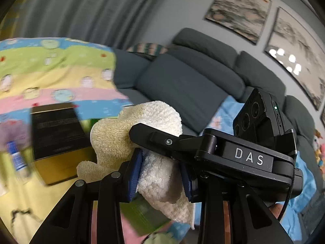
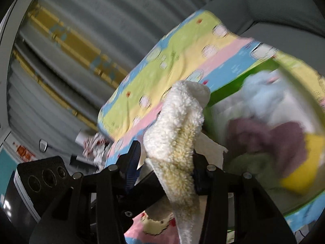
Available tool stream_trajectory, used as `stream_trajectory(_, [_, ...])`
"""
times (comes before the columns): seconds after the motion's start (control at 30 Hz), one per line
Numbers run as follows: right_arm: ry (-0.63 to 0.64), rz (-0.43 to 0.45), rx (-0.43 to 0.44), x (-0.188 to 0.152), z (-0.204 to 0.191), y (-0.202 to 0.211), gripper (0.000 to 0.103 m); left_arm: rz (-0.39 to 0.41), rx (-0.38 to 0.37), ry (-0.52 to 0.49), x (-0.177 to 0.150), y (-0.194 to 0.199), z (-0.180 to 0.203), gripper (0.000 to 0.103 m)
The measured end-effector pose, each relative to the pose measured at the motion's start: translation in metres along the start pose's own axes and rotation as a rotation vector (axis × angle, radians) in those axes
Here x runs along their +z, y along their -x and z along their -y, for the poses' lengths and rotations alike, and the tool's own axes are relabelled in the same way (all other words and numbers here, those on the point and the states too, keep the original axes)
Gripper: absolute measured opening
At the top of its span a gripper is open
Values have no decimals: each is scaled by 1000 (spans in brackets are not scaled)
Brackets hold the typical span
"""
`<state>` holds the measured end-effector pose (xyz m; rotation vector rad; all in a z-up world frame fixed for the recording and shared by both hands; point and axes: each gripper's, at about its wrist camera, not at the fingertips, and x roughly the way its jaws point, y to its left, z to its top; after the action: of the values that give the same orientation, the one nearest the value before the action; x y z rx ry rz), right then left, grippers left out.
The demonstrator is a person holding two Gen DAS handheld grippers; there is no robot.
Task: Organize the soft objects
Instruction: 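Carry the cream fluffy towel into the green box and release it, then move the empty right tool back over the bed toward the blue carton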
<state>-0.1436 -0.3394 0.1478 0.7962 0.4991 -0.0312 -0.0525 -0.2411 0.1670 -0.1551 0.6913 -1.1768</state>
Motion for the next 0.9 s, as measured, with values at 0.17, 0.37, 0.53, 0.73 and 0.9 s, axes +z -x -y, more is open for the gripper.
stream_trajectory(0.17, [-39, 53, -89, 10, 38, 13, 45, -41, 95, -32, 2, -45, 10, 36])
stream_trajectory(0.37, [-156, 2, -185, 13, 81, 2, 45, -147, 179, 62, -11, -84, -4, 36])
stream_trajectory(0.53, [-175, 4, -275, 13, 86, 2, 65, -160, 176, 75, -17, -84, -4, 40])
stream_trajectory(0.73, [-138, 57, -389, 10, 80, 21, 76, -160, 203, 111, -18, -67, -12, 67])
stream_trajectory(0.9, [-114, 100, -468, 8, 72, 31, 76, -114, 206, 130, -14, -27, -15, 83])
